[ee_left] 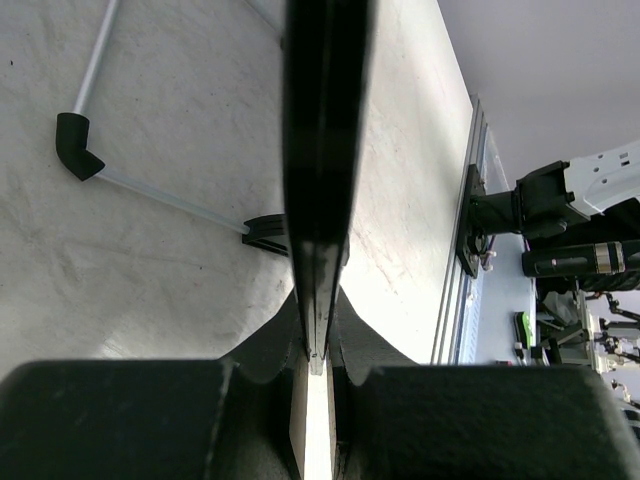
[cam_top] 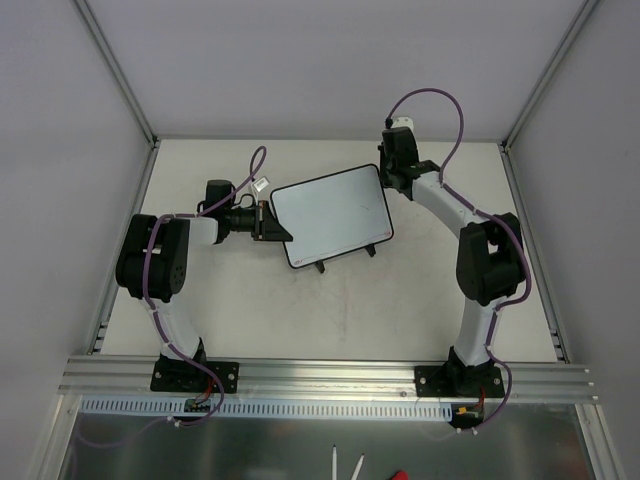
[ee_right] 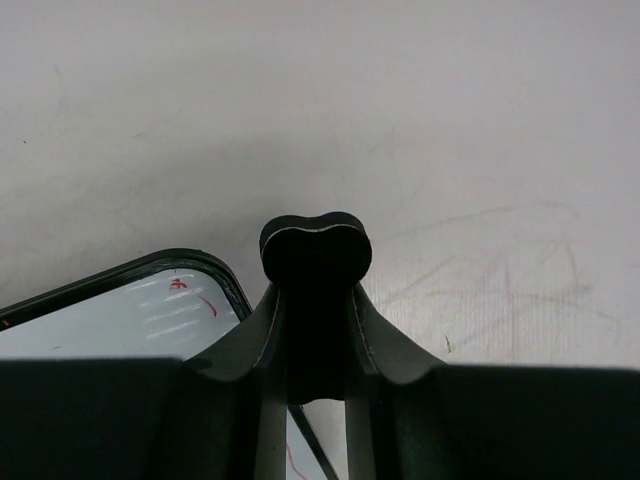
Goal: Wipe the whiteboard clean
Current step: Hold the whiteboard at the whiteboard stand.
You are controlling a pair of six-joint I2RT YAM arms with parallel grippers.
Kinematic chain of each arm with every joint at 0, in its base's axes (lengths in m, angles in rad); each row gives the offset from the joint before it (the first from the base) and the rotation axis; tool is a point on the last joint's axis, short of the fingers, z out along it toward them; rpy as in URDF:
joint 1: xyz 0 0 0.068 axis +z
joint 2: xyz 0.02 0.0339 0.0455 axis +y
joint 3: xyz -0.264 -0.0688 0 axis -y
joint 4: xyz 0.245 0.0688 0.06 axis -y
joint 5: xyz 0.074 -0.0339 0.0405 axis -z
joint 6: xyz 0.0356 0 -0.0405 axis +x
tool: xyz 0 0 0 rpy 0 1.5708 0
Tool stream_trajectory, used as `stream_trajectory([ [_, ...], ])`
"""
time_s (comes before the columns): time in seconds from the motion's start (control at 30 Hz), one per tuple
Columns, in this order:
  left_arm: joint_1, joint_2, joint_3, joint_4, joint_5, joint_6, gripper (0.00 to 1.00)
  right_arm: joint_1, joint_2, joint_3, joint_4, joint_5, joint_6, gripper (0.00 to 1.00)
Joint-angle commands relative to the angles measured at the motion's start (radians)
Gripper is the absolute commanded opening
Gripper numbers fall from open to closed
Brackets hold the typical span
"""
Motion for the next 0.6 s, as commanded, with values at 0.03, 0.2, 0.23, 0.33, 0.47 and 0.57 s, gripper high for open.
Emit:
stream_trajectory([
  [0.03, 0.005, -0.015, 0.008, -0.036, -0.052, 0.019, 0.0, 0.009, -0.062, -0.014, 0.012, 0.038, -0.022, 0.0],
  [0.2, 0.005, -0.015, 0.01, -0.039, -0.052, 0.019, 0.0, 0.02, -0.1, -0.025, 0.028, 0.04, -0.054, 0.0],
  [0.23, 0.005, -0.015, 0.01, -0.039, -0.052, 0.019, 0.0, 0.024, -0.103, -0.026, 0.03, 0.031, -0.066, 0.0],
  [0.33, 0.004, -0.015, 0.01, -0.039, -0.052, 0.019, 0.0, 0.043, -0.112, -0.033, 0.042, 0.024, -0.085, 0.0],
  [0.47, 0.005, -0.015, 0.008, -0.039, -0.052, 0.019, 0.0, 0.064, -0.137, -0.063, 0.082, 0.035, -0.098, 0.0],
  [0.57, 0.004, -0.016, 0.01, -0.039, -0.052, 0.019, 0.0, 0.074, -0.134, -0.059, 0.081, 0.034, -0.105, 0.0],
])
